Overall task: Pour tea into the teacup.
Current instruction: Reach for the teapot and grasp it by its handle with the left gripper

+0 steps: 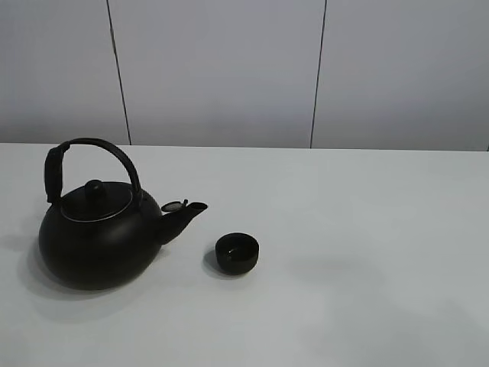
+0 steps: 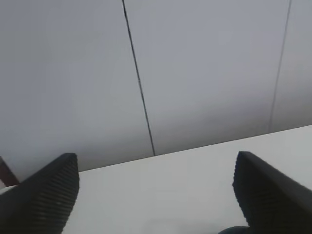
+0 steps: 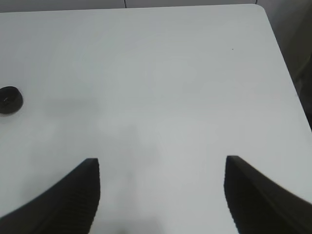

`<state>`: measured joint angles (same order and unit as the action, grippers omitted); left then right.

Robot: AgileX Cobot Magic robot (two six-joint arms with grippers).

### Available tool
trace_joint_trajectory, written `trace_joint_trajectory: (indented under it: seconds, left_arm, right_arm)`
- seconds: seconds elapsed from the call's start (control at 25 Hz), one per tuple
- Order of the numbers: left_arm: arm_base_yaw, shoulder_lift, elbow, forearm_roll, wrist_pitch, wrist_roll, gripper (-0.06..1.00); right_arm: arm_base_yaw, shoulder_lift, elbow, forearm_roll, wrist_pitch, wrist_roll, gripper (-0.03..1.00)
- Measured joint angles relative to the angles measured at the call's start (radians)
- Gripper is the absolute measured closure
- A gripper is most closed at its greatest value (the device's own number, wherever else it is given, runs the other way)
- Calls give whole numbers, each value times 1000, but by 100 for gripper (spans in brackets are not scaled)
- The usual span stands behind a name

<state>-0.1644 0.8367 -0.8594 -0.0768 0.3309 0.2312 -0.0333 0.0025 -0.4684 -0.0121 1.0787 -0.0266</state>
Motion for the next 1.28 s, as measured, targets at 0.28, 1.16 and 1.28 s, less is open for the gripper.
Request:
trace_joint_trajectory:
  seconds: [0.28, 1.16, 1.28]
  left_arm:
    - [-1, -31, 453, 295, -422, -216, 32]
    - [100, 733, 579, 540, -1250, -371, 47]
    - [100, 784, 547, 542, -1271, -329, 47]
  right_arm:
    - [0, 0, 0, 0, 0, 0, 47]
    - [0, 0, 0, 1, 1, 0, 47]
    - [0, 0, 0, 1, 1, 0, 47]
